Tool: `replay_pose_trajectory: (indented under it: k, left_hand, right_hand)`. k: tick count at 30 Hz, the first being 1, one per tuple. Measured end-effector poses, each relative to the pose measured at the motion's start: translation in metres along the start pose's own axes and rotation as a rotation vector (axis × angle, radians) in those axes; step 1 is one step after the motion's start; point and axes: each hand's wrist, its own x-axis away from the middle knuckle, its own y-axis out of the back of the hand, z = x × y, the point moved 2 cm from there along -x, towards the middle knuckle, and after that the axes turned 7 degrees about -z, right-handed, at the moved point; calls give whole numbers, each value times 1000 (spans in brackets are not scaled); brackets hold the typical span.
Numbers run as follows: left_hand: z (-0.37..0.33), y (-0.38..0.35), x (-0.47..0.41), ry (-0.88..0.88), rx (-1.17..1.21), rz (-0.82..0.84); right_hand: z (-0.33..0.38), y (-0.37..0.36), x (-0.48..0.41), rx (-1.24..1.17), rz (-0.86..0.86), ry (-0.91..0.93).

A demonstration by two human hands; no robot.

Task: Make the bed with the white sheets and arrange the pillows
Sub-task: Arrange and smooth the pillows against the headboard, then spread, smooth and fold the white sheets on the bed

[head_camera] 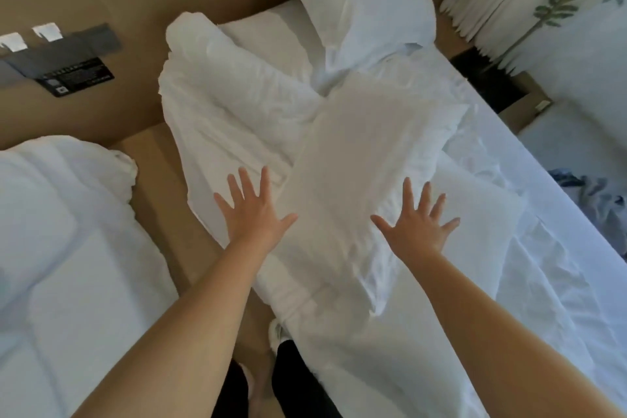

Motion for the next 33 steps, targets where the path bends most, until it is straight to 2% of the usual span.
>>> replay_pose_trajectory:
  k: [5, 8, 15, 21, 26, 33]
  left_hand:
    - [72, -5, 28, 121, -5, -2]
    - [138, -1, 44, 267, 52, -41]
    - [330, 13, 107, 649, 96, -89]
    - [482, 4, 166, 905, 106, -65]
    - [543, -21, 177, 1026, 174, -8]
    - [589, -49, 131, 1041, 202, 81]
  right_hand:
    - [75, -7, 18, 60, 33, 233]
    - [146, -10, 31, 88, 32, 406]
    - [370, -10, 102, 186, -29, 833]
    - [552, -30, 195, 173, 27, 1098]
    - [643, -54, 239, 269, 60, 1242]
    - [754, -98, 216, 475, 158, 1312]
